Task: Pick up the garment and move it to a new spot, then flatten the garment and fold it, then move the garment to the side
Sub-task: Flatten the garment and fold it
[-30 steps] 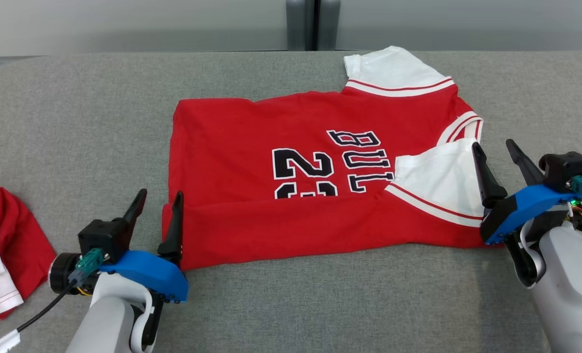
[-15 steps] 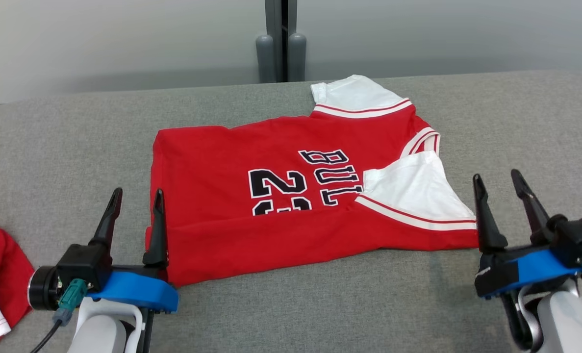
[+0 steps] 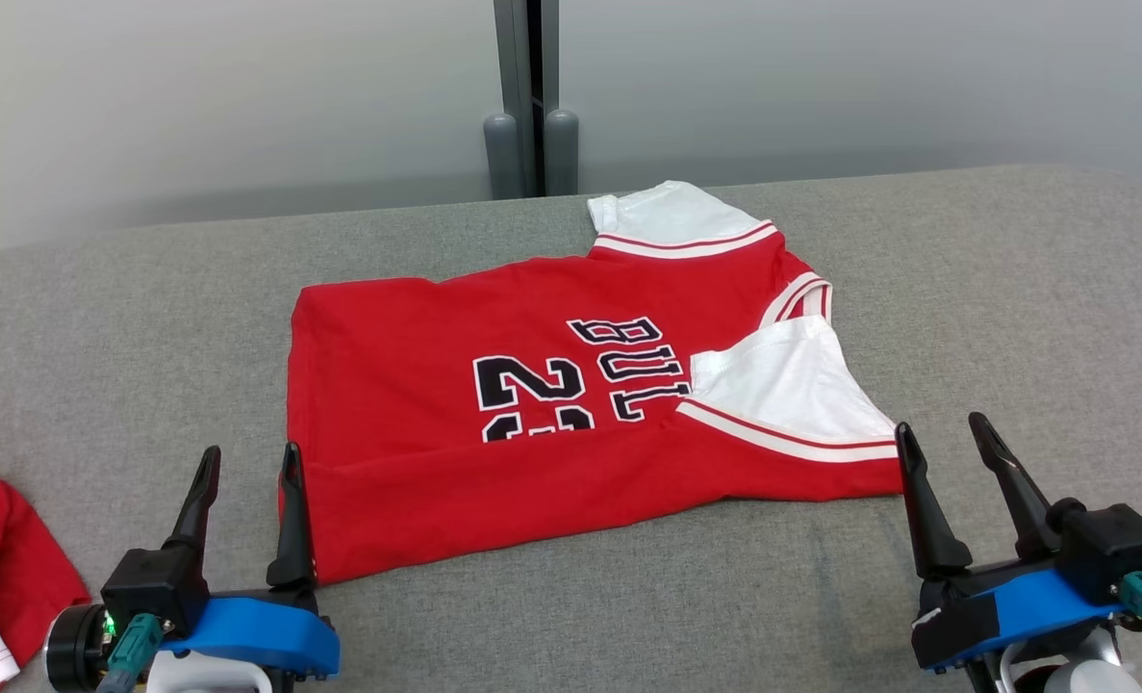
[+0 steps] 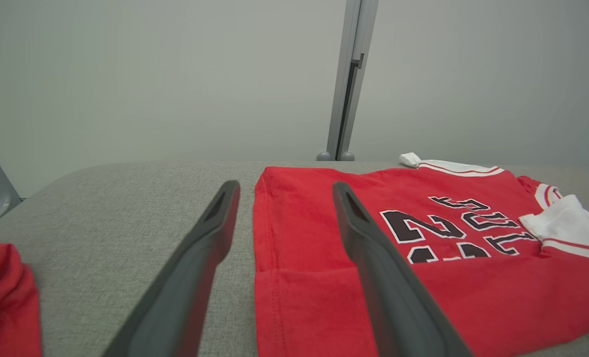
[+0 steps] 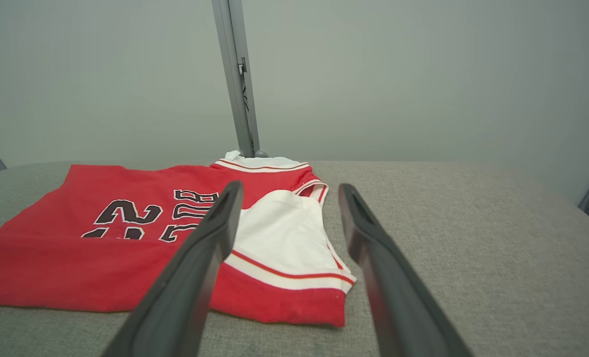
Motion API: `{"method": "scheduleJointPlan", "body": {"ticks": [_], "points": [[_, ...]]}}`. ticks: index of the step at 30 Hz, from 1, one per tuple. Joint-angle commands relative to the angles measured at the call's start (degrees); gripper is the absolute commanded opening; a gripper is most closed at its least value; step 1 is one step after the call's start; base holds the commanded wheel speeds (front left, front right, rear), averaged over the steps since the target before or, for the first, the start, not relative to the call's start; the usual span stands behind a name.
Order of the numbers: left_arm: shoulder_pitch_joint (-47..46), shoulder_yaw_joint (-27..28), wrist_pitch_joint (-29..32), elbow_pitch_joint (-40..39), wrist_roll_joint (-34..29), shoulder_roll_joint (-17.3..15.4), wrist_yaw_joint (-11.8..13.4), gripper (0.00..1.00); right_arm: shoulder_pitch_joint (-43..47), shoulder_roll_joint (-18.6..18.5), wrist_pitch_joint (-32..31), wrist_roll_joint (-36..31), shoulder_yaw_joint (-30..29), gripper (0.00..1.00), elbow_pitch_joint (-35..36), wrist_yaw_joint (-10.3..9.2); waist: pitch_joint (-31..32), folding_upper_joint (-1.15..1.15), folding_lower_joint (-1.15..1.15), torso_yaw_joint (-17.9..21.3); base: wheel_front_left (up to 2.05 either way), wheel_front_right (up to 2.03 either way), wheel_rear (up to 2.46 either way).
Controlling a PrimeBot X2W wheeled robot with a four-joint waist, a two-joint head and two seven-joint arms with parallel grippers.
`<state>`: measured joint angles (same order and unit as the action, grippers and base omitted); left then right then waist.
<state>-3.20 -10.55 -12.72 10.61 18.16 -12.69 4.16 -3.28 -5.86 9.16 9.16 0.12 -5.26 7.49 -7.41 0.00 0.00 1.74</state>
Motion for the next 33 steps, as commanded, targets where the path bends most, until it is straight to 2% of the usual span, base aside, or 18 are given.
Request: {"method": "scheduleJointPlan", "body": {"ticks": [1, 11, 14, 23, 33], "points": [[0.52, -0.02, 0.15, -0.47, 0.25, -0.26, 0.45, 1.0, 0.83, 0.11, -0.38, 0.08, -0.15, 1.0, 0.64, 0.0, 0.13, 0.0, 0.0, -0.01, 0.0, 0.0, 0.0], [1.13, -0.41, 2.24, -0.1, 1.24, -0.18, 0.51, 1.0, 0.62, -0.74, -1.17, 0.67, -0.45, 1.0, 1.09, 0.0, -0.02, 0.0, 0.0, -0.16, 0.0, 0.0, 0.0], [1.43, -0.75, 3.87, 1.52, 2.57, 0.42, 0.06, 1.0, -0.1, -1.35, -1.73, 1.21, -1.14, 1.0, -1.37, 0.0, -0.65, 0.0, 0.0, -0.42, 0.0, 0.0, 0.0], [-0.56, -1.54, 7.01, 9.92, 6.8, 2.47, -2.57, 1.0, -5.7, -4.06, -0.07, 3.28, -0.7, 1.0, -18.13, 0.0, -2.4, 0.0, 0.0, -1.52, 0.0, 0.0, 0.0], [-5.81, -2.74, 11.22, 17.84, 9.47, 3.43, -5.47, 1.0, -16.05, -5.3, -0.54, 7.02, 4.33, 1.0, -34.27, 0.0, -5.44, 0.0, 0.0, -2.4, 0.0, 0.0, 0.0]]}}
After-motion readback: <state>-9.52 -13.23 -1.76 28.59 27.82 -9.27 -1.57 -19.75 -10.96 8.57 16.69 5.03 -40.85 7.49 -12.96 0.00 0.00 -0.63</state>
